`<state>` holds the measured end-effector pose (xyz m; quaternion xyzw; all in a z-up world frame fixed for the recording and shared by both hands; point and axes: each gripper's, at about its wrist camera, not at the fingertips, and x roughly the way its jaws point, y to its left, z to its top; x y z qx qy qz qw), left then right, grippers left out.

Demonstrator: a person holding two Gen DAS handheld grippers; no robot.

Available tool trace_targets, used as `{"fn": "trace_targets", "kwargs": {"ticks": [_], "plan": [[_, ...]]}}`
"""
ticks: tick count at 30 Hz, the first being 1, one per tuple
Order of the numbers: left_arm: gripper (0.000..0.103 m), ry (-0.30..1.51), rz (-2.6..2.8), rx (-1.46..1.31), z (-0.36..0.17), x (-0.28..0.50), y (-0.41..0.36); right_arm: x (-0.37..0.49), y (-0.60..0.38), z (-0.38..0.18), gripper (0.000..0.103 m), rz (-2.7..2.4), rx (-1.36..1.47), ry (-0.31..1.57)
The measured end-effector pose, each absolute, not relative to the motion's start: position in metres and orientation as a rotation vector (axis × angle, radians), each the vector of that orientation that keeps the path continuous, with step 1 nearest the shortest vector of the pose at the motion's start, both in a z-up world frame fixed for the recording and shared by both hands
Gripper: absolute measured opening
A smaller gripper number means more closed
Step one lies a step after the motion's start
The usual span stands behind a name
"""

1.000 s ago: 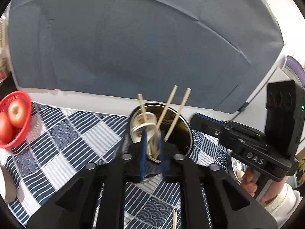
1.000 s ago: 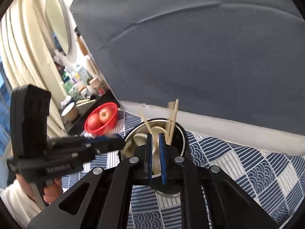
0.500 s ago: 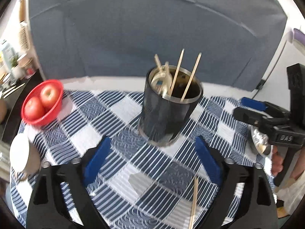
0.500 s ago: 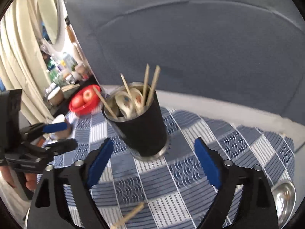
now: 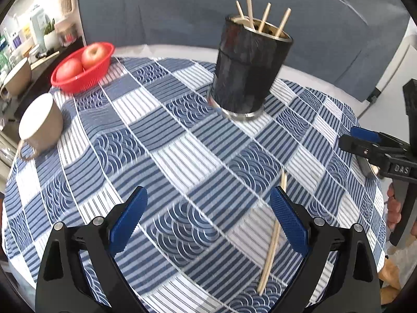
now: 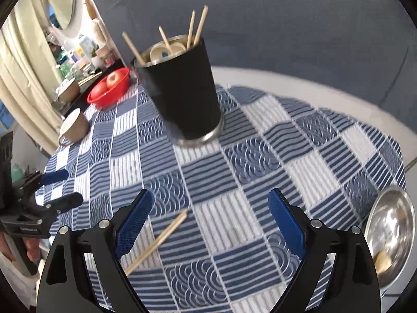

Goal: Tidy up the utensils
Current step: 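Lower both tools toward the remaining chopsticks on the cloth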

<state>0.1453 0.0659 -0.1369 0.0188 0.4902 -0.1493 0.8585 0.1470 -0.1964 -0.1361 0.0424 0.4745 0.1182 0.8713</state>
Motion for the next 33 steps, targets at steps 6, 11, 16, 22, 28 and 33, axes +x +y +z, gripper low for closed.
{"fn": "trace_targets", "kwargs": {"ticks": [6,11,16,22,28,33], "plan": [[0.093,1.098,-0.348,0.066,-0.162,0.132,0.059,0.128,-0.205,-0.150,0.086,0.232,0.114,1.009],[0.093,1.172,-0.391,0.157,-0.183,0.133,0.039,0.111,-0.214,-0.158,0.086,0.203,0.126,1.036],[0.093,1.244,-0.452,0.245,-0.201,0.141,0.022,0.098,-0.225,-0.168,0.086,0.143,0.151,1.073],[0.093,1.276,-0.530,0.310,-0.211,0.147,0.002,0.089,-0.234,-0.176,0.086,0.080,0.201,1.099],[0.095,1.285,-0.529,0.386,-0.224,0.149,-0.008,0.079,-0.231,-0.178,0.086,0.042,0.239,1.112],[0.099,1.293,-0.516,0.415,-0.226,0.157,-0.009,0.072,-0.226,-0.178,0.086,0.020,0.257,1.109]]}}
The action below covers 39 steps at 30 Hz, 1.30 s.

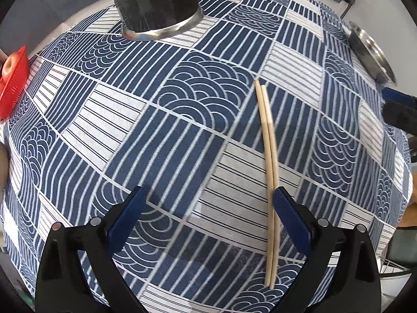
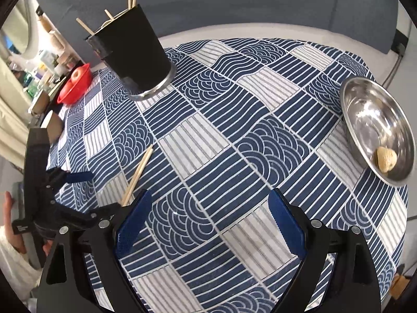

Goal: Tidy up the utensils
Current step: 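Lower both tools toward the remaining chopsticks on the cloth, then grasp a chopstick with the left tool while the right tool grasps another chopstick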

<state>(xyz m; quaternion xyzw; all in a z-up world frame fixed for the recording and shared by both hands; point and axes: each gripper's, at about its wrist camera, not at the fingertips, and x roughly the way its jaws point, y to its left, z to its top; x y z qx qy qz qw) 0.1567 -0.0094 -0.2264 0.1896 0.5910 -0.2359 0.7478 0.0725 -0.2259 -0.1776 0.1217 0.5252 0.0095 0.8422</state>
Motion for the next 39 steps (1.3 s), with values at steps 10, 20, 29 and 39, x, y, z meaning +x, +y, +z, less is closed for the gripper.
{"fn": "trace_targets", "kwargs": {"ticks": [10,20,29,39], "plan": [[0.075,1.282,-0.522,0.442,-0.219,0.169,-0.008,0.081,-0.208,-0.181,0.086,-0.010,0.241,1.154],[0.007,1.310,-0.538,0.324,-0.208,0.177,0.023,0.110,-0.169,-0.201,0.084,0.023,0.266,1.254],[0.005,1.349,-0.545,0.240,-0.212,0.170,0.066,0.135,-0.120,-0.224,0.078,0.067,0.212,1.337],[0.005,1.351,-0.483,0.192,-0.210,0.163,0.094,0.140,-0.107,-0.224,0.012,0.024,-0.038,1.368]]}}
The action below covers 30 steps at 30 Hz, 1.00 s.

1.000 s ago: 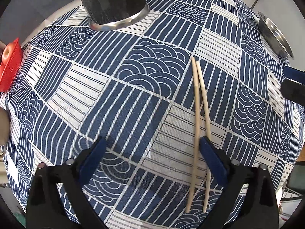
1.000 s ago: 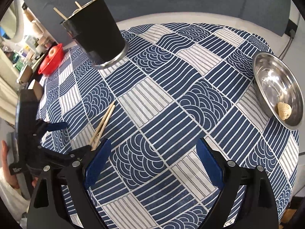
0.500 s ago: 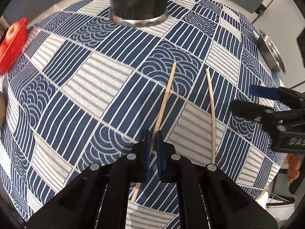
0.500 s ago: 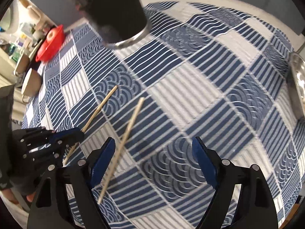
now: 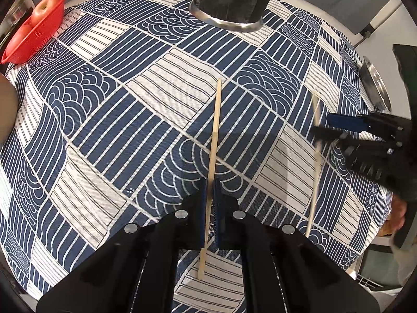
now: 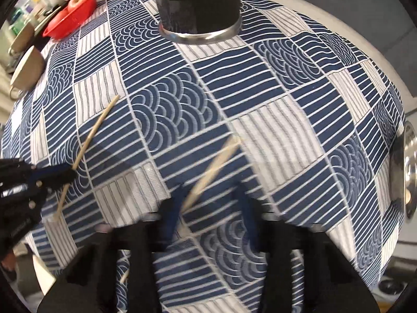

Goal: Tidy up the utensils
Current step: 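Grasp a chopstick with the left tool while the right tool grasps another chopstick, then lift both chopsticks upright and carry them over the black cup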

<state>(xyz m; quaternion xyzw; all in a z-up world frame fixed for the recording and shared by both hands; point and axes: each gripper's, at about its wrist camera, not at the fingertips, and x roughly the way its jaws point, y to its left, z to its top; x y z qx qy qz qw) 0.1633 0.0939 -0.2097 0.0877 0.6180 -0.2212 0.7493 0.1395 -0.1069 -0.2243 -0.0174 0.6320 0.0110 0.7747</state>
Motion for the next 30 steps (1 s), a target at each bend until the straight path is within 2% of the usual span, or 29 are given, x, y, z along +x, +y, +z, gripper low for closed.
{"fn": "trace_targets", "kwargs": {"ticks": [1,2,11,19,30], "plan": [[0.005,1.353,-0.477,0.189,-0.211,0.162,0.090,0.139,-0.115,-0.224,0.006,0.022,-0.031,1.375],[0.005,1.355,-0.472,0.179,-0.212,0.162,0.090,0.138,-0.122,-0.224,0.005,0.026,-0.004,1.381],[0.005,1.372,-0.401,0.153,-0.211,0.164,0.106,0.111,-0.200,-0.219,0.004,-0.005,0.319,1.353],[0.005,1.337,-0.337,0.173,-0.197,0.173,0.110,0.116,-0.238,-0.183,0.005,-0.033,0.329,1.287],[0.005,1.231,-0.226,0.075,-0.142,0.197,0.122,0.142,-0.277,-0.099,0.005,0.006,0.174,1.157]]}}
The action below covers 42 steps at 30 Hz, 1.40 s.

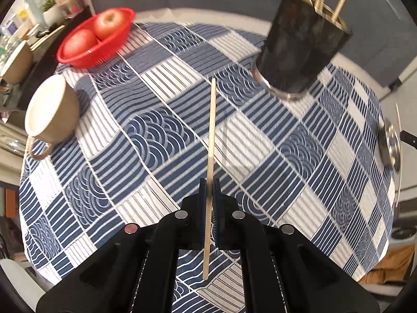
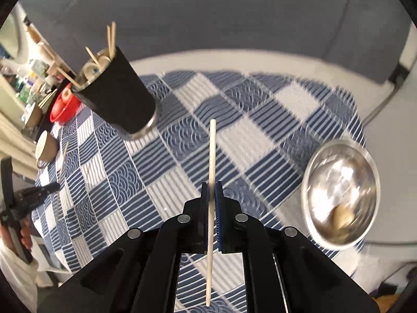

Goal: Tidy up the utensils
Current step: 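Lift both chopsticks upright and carry them over the black cup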

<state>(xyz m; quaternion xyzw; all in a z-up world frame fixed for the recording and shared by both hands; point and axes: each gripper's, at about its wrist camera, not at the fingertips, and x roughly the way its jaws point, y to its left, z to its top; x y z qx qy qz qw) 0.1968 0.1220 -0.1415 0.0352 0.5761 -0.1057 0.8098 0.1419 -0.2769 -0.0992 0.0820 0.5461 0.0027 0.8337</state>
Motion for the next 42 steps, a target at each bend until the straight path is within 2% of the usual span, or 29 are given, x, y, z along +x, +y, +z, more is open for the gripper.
{"fn": "trace_targets", "kwargs": {"ticks": [14,27,42], "plan": [[0.005,1.077,-0.146,0.000,-0.063,0.192,0.117,0.148,-0.295,-0.004,0.005,0.146,0.162,0.915],[0.005,0.928,-0.205,0.010,0.008,0.222,0.074,0.186,-0.275,0.032,0.005,0.294,0.234,0.757],[0.005,0.875,-0.454,-0.180,0.005,0.299,-0.001,0.269,-0.251,0.048,0.005,0.382,0.324,0.701]]}}
